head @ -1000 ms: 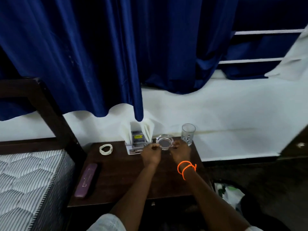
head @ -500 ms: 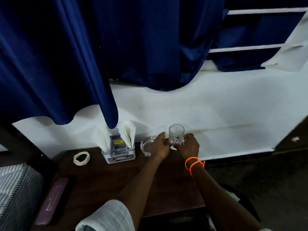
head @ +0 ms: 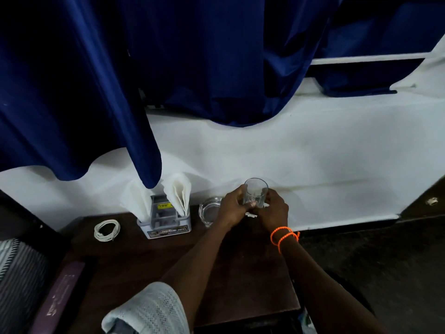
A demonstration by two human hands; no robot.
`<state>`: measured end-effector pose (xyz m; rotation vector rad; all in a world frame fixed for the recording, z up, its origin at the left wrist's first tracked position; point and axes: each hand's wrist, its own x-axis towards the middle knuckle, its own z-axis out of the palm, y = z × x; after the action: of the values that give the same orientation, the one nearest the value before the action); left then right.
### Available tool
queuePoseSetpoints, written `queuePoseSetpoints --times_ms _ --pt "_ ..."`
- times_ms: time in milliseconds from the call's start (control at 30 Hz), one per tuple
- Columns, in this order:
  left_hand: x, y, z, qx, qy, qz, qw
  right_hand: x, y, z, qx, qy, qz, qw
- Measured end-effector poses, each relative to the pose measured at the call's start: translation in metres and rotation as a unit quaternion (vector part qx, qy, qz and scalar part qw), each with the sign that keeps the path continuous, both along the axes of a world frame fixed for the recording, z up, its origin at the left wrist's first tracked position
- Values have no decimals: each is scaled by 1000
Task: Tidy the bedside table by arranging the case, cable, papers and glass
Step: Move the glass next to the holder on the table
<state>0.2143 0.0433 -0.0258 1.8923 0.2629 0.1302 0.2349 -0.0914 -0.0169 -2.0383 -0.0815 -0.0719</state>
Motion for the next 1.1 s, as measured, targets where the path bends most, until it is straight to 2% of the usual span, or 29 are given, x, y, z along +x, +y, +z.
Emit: queuePoseSetpoints --times_ms 267,500,733,1100 --pt "-4 13 29 -14 -27 22 999 -3 9 28 1 -47 17 999" --pt "-21 53 61 -8 -32 38 999 -7 39 50 2 -48 50 998" --pt "-46 86 57 16 -23 56 998 -23 74 44 2 -15 104 994" --pt "-56 95 36 32 8 69 997 -27 91 20 -55 -6 100 993"
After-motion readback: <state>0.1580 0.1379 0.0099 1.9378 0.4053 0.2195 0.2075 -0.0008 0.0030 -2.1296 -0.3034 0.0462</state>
